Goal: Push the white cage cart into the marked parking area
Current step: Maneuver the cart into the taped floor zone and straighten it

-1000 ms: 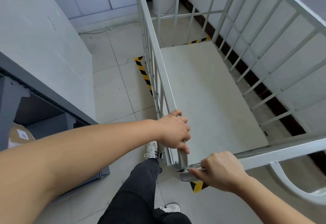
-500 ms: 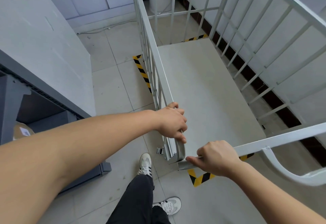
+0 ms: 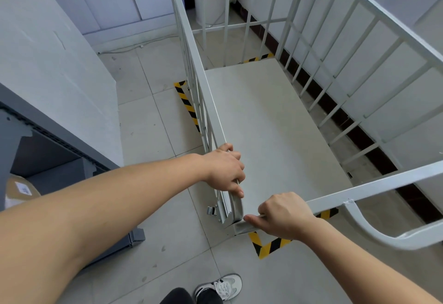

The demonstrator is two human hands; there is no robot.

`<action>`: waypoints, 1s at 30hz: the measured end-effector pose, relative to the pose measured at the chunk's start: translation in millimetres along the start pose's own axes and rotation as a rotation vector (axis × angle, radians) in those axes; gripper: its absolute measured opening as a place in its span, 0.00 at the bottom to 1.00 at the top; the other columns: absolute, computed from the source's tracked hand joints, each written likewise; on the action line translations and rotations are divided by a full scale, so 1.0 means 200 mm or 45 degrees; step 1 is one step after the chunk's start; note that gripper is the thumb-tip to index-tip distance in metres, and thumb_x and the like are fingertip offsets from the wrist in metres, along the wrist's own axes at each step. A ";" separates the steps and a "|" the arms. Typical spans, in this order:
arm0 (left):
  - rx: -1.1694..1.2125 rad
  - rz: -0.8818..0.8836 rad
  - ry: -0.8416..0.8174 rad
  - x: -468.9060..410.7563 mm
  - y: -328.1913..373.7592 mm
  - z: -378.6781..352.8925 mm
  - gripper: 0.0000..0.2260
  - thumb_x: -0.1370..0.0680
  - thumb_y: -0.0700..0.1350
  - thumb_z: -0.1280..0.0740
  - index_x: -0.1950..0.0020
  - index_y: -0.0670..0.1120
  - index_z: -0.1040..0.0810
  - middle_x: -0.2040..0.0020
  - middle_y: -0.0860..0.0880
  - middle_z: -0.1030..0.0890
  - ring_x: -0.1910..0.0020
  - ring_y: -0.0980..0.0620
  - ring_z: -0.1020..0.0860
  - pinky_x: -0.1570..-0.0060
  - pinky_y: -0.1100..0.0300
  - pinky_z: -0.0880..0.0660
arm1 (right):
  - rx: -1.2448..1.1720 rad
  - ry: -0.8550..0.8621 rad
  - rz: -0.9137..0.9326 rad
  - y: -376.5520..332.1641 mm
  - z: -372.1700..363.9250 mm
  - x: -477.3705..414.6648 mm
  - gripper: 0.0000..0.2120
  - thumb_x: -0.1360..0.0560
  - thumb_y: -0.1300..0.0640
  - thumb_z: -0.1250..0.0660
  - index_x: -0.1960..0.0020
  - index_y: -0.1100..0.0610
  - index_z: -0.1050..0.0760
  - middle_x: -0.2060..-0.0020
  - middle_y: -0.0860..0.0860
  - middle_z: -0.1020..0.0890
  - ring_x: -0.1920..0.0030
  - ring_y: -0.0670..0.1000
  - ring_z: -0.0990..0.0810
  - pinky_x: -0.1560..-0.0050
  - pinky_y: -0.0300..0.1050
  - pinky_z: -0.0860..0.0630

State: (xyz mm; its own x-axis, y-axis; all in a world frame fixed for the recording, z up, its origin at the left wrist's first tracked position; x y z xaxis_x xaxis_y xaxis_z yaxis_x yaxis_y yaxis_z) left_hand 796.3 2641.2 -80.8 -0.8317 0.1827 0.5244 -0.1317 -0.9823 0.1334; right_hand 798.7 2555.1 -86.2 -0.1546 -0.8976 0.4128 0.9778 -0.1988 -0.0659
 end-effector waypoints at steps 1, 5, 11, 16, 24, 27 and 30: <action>0.000 0.006 -0.005 0.00 0.00 0.00 0.20 0.23 0.66 0.45 0.54 0.53 0.23 0.56 0.56 0.27 0.44 0.51 0.32 0.32 0.48 0.48 | -0.001 0.008 0.006 0.00 0.00 0.00 0.32 0.24 0.32 0.53 0.72 0.58 0.36 0.77 0.51 0.33 0.76 0.51 0.37 0.75 0.45 0.43; -0.019 0.043 -0.040 0.00 0.00 0.00 0.21 0.23 0.65 0.45 0.50 0.51 0.22 0.55 0.54 0.27 0.43 0.50 0.32 0.31 0.49 0.50 | -0.032 0.027 0.016 0.00 0.00 0.00 0.32 0.25 0.32 0.53 0.72 0.57 0.35 0.77 0.51 0.31 0.75 0.53 0.34 0.73 0.45 0.40; -0.091 0.174 -0.065 0.03 0.01 0.02 0.23 0.23 0.65 0.46 0.42 0.51 0.22 0.45 0.49 0.23 0.36 0.47 0.34 0.26 0.46 0.56 | -0.036 0.013 0.002 0.00 -0.01 0.00 0.32 0.24 0.31 0.54 0.71 0.56 0.34 0.76 0.50 0.31 0.74 0.51 0.34 0.72 0.46 0.39; -0.146 0.313 0.011 0.08 0.03 0.04 0.23 0.22 0.63 0.44 0.36 0.50 0.26 0.38 0.46 0.26 0.31 0.45 0.35 0.26 0.46 0.54 | 0.015 0.045 -0.066 0.02 0.03 0.01 0.31 0.26 0.30 0.54 0.65 0.55 0.30 0.72 0.49 0.28 0.70 0.51 0.30 0.72 0.45 0.37; -0.152 0.489 0.082 0.12 0.13 0.04 0.15 0.19 0.53 0.42 0.37 0.49 0.25 0.38 0.45 0.24 0.32 0.44 0.34 0.27 0.40 0.52 | -0.052 0.184 -0.199 0.14 0.10 0.13 0.27 0.24 0.35 0.48 0.57 0.56 0.24 0.61 0.52 0.22 0.60 0.53 0.25 0.65 0.46 0.34; -0.115 0.533 0.039 0.09 0.19 0.04 0.15 0.19 0.54 0.43 0.41 0.48 0.23 0.45 0.47 0.20 0.36 0.44 0.29 0.30 0.35 0.63 | -0.158 0.224 -0.178 0.26 0.11 0.22 0.24 0.23 0.37 0.45 0.54 0.55 0.22 0.59 0.51 0.23 0.57 0.51 0.26 0.61 0.45 0.30; 0.027 0.533 0.075 0.00 0.27 0.08 0.14 0.18 0.52 0.45 0.44 0.47 0.23 0.48 0.49 0.19 0.41 0.46 0.25 0.29 0.35 0.63 | -0.135 0.303 -0.160 0.39 0.15 0.31 0.22 0.23 0.39 0.44 0.54 0.55 0.21 0.59 0.49 0.23 0.56 0.50 0.27 0.58 0.47 0.26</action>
State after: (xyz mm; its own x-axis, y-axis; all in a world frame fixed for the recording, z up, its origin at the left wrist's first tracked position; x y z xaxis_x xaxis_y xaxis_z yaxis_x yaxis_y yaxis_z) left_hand 797.7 2589.6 -59.7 -0.8403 -0.2353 0.4883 0.2349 -0.9700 -0.0631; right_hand 870.0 2496.7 -38.2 -0.3150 -0.9279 0.1995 0.9306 -0.3432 -0.1271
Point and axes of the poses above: each hand's wrist, its own x-axis away from the middle knuckle, its own z-axis out of the back of the hand, y = z × x, the point moved 10 cm from there along -x, towards the middle knuckle
